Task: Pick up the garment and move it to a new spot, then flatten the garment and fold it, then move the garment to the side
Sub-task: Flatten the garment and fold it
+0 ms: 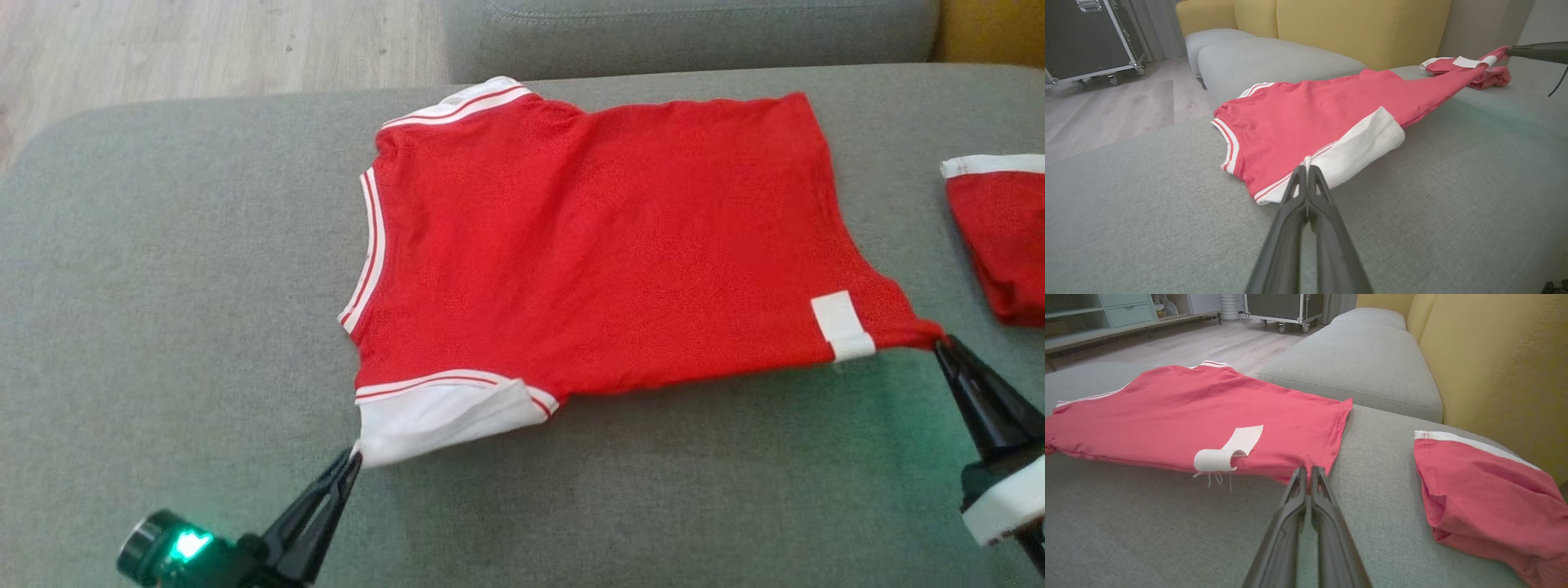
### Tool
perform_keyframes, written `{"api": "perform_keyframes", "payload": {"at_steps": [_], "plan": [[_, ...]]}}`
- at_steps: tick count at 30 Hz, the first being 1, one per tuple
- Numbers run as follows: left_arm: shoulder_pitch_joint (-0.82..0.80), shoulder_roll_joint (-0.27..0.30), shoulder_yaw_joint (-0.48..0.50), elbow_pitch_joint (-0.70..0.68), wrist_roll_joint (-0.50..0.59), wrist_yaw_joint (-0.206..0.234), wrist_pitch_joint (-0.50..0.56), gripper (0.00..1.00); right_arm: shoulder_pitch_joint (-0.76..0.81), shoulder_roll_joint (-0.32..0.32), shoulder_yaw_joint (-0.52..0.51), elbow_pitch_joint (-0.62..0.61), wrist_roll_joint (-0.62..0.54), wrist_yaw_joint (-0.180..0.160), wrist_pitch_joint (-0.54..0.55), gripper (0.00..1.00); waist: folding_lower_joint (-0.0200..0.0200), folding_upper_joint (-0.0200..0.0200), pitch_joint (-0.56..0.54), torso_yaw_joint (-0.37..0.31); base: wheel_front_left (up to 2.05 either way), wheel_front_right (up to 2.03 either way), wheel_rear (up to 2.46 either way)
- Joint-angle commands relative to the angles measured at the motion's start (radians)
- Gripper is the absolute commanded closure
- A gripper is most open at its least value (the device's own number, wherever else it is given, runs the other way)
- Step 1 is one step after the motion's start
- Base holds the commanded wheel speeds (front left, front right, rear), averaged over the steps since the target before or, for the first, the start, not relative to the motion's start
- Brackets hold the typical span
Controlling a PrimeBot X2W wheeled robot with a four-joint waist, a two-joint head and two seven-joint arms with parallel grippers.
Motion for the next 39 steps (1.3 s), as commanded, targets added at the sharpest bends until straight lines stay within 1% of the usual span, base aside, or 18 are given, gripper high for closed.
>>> {"api": "perform_keyframes", "payload": {"at_steps": [1,7,13,16,17,20,25,31,32,33,34,39], "plan": [[-0.060,0.031,0.052,-0.028,-0.002,0.004,-0.002,1.00,-0.014,-0.027,-0.019,-0.026,-0.005,-0.001,-0.002,1.00,0.0002,-0.0001,0.007,0.005,0.00,0.00,0.00],[-0.198,-0.003,0.063,0.017,0.036,-0.021,-0.002,1.00,-0.047,0.008,-0.062,0.000,-0.008,-0.001,0.021,1.00,0.0002,-0.0001,0.045,0.021,0.00,0.00,0.00],[-0.390,-0.047,0.074,0.115,0.098,-0.071,-0.002,1.00,-0.158,0.027,-0.055,0.030,-0.011,-0.001,0.054,1.00,0.0002,-0.0001,0.106,0.019,0.00,0.00,0.00],[-0.496,-0.071,0.070,0.177,0.138,-0.100,-0.002,1.00,-0.230,0.027,-0.034,0.057,-0.011,-0.001,0.058,1.00,0.0002,-0.0001,0.145,0.019,0.00,0.00,0.00],[-0.565,-0.086,0.071,0.215,0.160,-0.115,-0.002,1.00,-0.278,0.026,-0.014,0.080,-0.010,-0.001,0.064,1.00,0.0002,-0.0001,0.171,0.018,0.00,0.00,0.00],[-0.659,-0.105,0.076,0.261,0.186,-0.131,-0.002,1.00,-0.350,0.024,0.012,0.115,-0.009,-0.001,0.068,1.00,0.0002,-0.0001,0.209,0.017,0.00,0.00,0.00],[-0.777,-0.124,0.085,0.339,0.225,-0.145,-0.002,1.00,-0.458,0.024,0.059,0.177,-0.005,-0.001,0.058,1.00,0.0002,-0.0001,0.260,0.011,0.00,0.00,0.00],[-0.835,-0.147,0.100,0.390,0.246,-0.151,-0.002,1.00,-0.537,0.032,0.117,0.238,0.011,-0.001,0.042,1.00,0.0002,-0.0001,0.291,0.007,0.00,0.00,0.00],[-0.839,-0.153,0.103,0.400,0.250,-0.151,-0.002,0.75,-0.548,0.035,0.126,0.251,0.016,-0.001,0.038,1.00,0.0002,-0.0001,0.294,0.007,0.00,0.00,0.00],[-0.840,-0.160,0.108,0.409,0.250,-0.150,-0.002,0.29,-0.559,0.040,0.130,0.267,0.021,-0.001,0.034,0.65,0.0002,-0.0001,0.297,0.007,0.00,0.00,0.00],[-0.840,-0.168,0.116,0.417,0.249,-0.146,-0.002,0.00,-0.568,0.045,0.130,0.283,0.027,-0.001,0.029,0.00,0.0002,-0.0001,0.298,0.007,0.00,0.00,0.00],[-0.764,-0.214,0.170,0.424,0.225,-0.103,-0.002,0.00,-0.590,0.076,0.133,0.330,0.035,-0.001,0.000,0.00,0.0002,-0.0001,0.282,0.006,0.00,0.00,0.00]]}}
